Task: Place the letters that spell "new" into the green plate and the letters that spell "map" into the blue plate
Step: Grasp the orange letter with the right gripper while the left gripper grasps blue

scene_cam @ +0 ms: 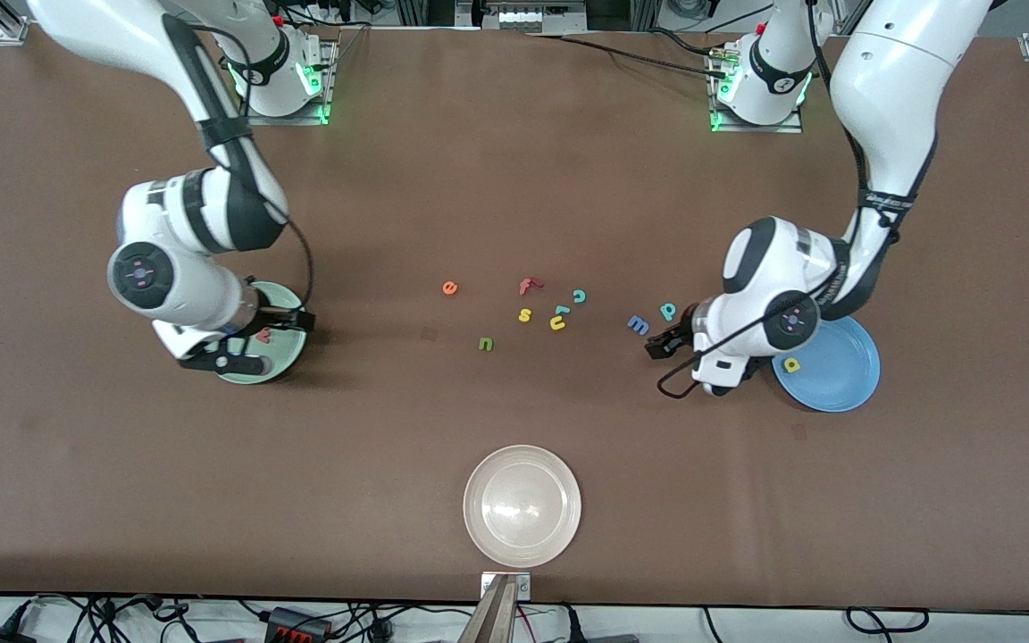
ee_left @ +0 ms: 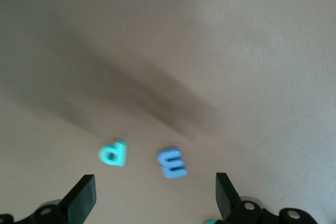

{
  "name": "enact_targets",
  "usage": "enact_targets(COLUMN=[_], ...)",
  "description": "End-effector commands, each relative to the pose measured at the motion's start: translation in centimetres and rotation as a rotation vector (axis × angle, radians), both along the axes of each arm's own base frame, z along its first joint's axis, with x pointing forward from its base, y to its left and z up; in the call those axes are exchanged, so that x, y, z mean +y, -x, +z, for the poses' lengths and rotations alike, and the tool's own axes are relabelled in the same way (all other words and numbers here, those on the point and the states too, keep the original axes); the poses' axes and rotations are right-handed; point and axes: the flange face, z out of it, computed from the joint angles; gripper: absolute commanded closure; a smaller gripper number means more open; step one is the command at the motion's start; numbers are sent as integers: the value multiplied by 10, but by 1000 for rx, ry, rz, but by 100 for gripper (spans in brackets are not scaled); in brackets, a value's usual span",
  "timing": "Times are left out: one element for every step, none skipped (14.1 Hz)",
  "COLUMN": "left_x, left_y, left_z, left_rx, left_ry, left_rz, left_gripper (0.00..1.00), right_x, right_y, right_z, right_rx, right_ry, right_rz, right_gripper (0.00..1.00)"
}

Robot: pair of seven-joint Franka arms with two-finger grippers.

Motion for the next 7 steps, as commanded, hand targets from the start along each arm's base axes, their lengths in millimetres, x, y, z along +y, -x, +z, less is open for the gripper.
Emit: enact_targets(left_x=[-34,-39,-43,-40,-36,-31,-27], left_y=[27,31,34,35,35,32,31], left_z=[-14,-17,-19,-21,-23,-24,-26], left_rx=[-22,-19,-18,-14,-11,-13,-18], left_ry=[-7,-17,-22,-27,-30,-31,-40], left_rz=[89,103,99,99,100,100,97], left_gripper=[0,4,15,22,26,27,28], right_x=[74,91,107,124,141,150,159], right_y=[25,31,37,46,55,60,63], right_z=[-22,-37,-52,-63,-70,-75,-81], right_rx=[5,4,-4,-8,-8,-14,-24], right_ry=[6,23,29,31,37,43,48], right_rz=[48,-11,-30,-23,-31,-68,-112], right_gripper=[0,0,0,0,0,0,0])
